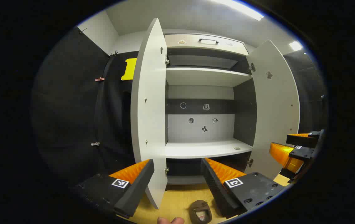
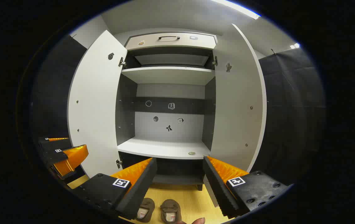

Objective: Grab one shoe with the right hand and put it into the shoe cabinet, grab the other shoe with the left hand and put it into the shoe cabinet; then close the right door with the right hand and the left door with the left hand.

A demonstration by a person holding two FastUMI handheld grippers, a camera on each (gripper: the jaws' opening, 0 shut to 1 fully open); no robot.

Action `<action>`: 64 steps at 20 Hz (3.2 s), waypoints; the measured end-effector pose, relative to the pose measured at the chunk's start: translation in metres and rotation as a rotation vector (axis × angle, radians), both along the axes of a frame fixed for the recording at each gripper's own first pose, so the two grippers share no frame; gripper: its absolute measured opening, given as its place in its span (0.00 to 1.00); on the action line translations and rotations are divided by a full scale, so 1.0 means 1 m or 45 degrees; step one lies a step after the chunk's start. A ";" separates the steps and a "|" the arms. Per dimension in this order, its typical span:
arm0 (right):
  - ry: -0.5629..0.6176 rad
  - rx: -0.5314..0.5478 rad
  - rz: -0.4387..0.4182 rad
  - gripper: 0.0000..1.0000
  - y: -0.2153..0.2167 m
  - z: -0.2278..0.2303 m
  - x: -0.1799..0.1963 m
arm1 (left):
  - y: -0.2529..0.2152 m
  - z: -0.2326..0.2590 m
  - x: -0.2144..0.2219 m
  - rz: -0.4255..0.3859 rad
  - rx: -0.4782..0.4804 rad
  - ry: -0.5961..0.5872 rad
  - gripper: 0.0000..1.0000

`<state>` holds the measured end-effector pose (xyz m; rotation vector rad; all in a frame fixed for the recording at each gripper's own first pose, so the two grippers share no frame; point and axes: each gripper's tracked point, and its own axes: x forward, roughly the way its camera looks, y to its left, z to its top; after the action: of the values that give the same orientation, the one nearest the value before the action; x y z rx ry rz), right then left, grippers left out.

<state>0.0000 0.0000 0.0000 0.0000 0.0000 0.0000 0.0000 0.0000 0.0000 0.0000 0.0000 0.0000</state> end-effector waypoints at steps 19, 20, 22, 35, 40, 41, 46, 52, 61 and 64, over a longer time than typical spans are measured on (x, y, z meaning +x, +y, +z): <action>0.012 0.008 -0.007 0.98 0.001 -0.004 -0.005 | -0.002 -0.001 -0.004 -0.005 0.016 -0.007 0.96; 0.027 0.010 -0.002 0.98 0.002 -0.008 -0.005 | -0.002 -0.001 -0.003 -0.007 0.011 -0.006 0.96; 0.077 0.031 0.009 0.98 0.005 -0.021 -0.005 | -0.004 -0.002 -0.005 -0.011 0.009 -0.007 0.96; 0.758 0.132 0.183 0.99 0.047 -0.243 -0.035 | 0.009 -0.040 -0.020 -0.010 0.041 0.096 0.96; 0.908 0.103 0.199 0.99 0.054 -0.304 -0.032 | 0.016 -0.050 -0.024 0.010 0.030 0.131 0.96; 0.931 0.109 0.194 0.93 0.054 -0.313 -0.030 | 0.017 -0.051 -0.024 0.010 0.035 0.133 0.96; 1.032 0.156 0.153 0.95 0.055 -0.361 -0.015 | 0.025 -0.053 -0.025 0.025 0.062 0.134 0.96; 1.084 0.152 0.152 0.89 0.062 -0.410 0.014 | 0.025 -0.062 -0.023 0.037 0.084 0.162 0.96; 1.055 0.194 0.058 0.55 0.059 -0.440 0.056 | 0.023 -0.075 -0.017 0.065 0.092 0.206 0.94; 1.031 0.220 0.069 0.14 0.057 -0.440 0.056 | 0.025 -0.077 -0.016 0.074 0.092 0.213 0.94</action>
<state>0.0562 0.0573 -0.4404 0.1725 0.8095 0.0542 -0.0160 0.0252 -0.0765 0.0721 0.1672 0.0582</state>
